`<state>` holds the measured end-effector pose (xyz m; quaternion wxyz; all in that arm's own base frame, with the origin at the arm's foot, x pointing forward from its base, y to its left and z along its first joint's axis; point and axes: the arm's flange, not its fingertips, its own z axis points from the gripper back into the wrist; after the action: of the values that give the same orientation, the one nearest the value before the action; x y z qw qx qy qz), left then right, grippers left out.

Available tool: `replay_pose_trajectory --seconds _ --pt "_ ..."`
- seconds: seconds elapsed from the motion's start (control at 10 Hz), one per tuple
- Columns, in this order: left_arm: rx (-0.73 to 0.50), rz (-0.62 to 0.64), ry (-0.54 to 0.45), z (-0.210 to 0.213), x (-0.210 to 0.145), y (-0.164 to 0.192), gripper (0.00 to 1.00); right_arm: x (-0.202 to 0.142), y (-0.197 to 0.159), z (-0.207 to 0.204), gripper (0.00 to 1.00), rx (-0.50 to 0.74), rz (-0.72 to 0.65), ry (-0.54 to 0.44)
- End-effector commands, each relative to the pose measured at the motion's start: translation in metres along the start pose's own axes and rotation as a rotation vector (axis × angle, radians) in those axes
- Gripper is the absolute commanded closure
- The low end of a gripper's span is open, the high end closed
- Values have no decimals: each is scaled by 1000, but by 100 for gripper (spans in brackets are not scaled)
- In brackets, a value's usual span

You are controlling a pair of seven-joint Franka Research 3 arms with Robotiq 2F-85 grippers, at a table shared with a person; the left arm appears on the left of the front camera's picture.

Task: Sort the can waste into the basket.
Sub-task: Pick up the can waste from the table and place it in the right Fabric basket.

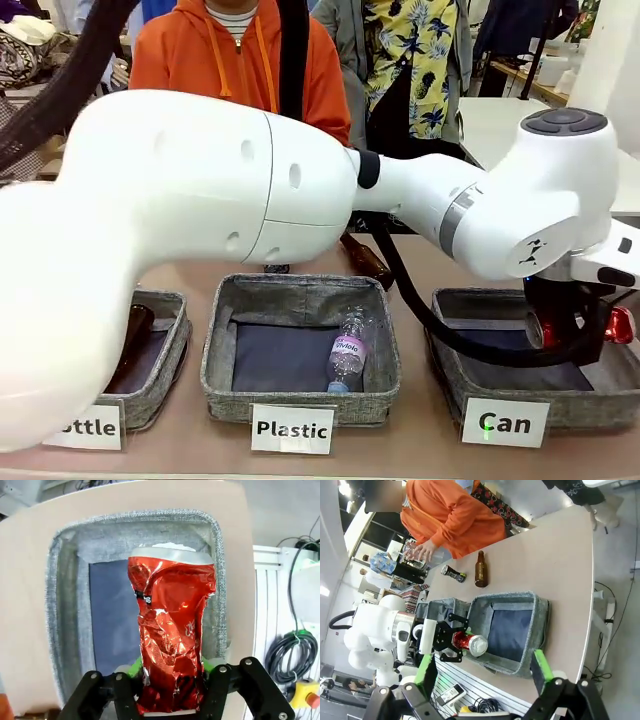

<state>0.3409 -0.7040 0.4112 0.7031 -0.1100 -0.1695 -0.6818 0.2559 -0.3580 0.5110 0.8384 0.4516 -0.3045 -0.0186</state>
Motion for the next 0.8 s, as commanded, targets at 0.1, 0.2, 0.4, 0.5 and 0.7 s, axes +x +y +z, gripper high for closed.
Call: replay_pose_trajectory --seconds 0.1,0.2,0.4,0.5,0.7 --pt "41 -32 9 6 -2 4 21 4 6 0 0 3 -21 -21" --pt "42 -31 11 7 -3 6 0 4 6 0 0 3 -21 -21" --pt "46 -29 25 3 -6 8 0 4 6 0 0 3 -21 -21" --pt "47 -29 23 3 -6 9 0 4 6 0 0 3 -21 -21" --pt "43 -34 19 9 -7 9 0 4 6 0 0 3 -21 -21"
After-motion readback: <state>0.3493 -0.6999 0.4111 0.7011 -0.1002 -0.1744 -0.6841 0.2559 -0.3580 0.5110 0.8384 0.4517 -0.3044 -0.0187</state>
